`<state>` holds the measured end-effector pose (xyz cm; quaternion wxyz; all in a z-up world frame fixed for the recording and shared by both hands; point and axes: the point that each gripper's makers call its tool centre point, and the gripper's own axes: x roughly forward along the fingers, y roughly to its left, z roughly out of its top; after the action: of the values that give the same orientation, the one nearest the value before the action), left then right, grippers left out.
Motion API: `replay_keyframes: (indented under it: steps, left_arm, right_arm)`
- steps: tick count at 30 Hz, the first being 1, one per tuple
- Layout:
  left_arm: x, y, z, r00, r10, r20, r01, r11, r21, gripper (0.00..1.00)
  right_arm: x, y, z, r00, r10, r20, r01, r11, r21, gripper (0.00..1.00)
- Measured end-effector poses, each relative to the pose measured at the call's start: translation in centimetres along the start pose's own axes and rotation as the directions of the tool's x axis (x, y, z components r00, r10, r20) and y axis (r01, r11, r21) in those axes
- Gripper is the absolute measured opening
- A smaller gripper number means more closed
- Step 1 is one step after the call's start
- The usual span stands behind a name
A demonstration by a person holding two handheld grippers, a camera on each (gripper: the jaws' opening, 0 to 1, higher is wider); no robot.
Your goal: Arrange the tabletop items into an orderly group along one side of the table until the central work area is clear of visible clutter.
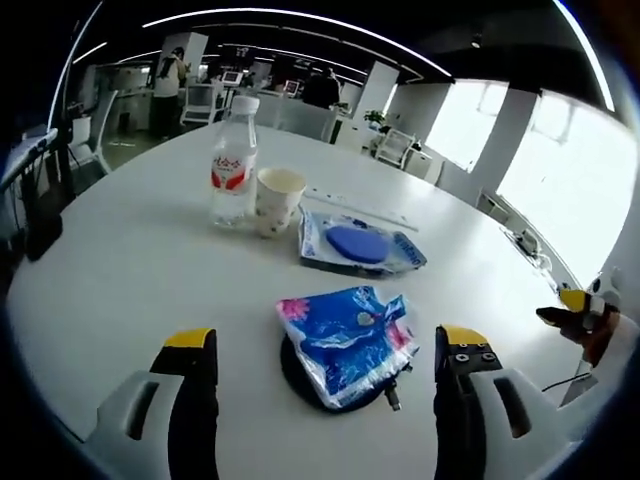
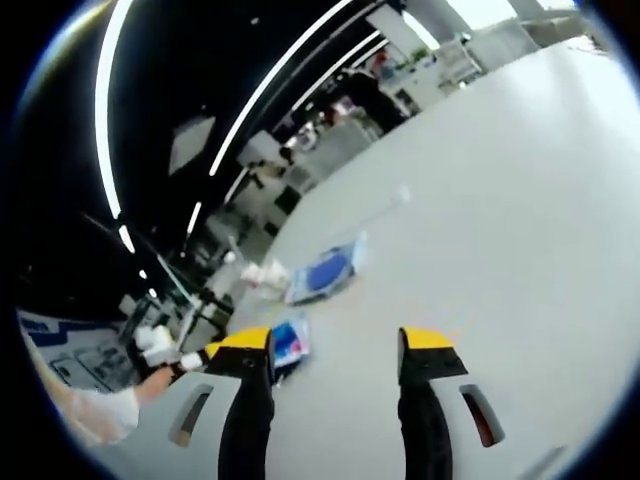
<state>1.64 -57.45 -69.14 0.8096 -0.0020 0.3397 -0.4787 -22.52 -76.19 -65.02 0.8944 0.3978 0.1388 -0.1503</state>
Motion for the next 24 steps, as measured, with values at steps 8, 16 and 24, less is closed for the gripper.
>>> replay_keyframes:
  steps: [8,16,24]
  left_arm:
    - [-1.0,-0.4,-1.6,1.0,0.001,0.005,-0.001,0.999,-0.032,0.88]
    - [-1.4,0.4,-2.7,1.0,0.021,-0.006,-0.021,0.997,-0.068,0.84]
    - [-1.1,0.7,-2.6,1.0,0.028,-0.013,-0.029,0.998,-0.064,0.82]
  right_arm:
    - [1.7,1.4,0.3,0.999,0.032,-0.036,-0.034,0.997,-0.071,0.47]
    - [3.9,2.4,-0.1,0.994,0.052,-0.091,-0.061,0.994,-0.091,0.45]
    - [5.1,3.0,-0.5,0.99,0.069,-0.125,-0.081,0.992,-0.098,0.44]
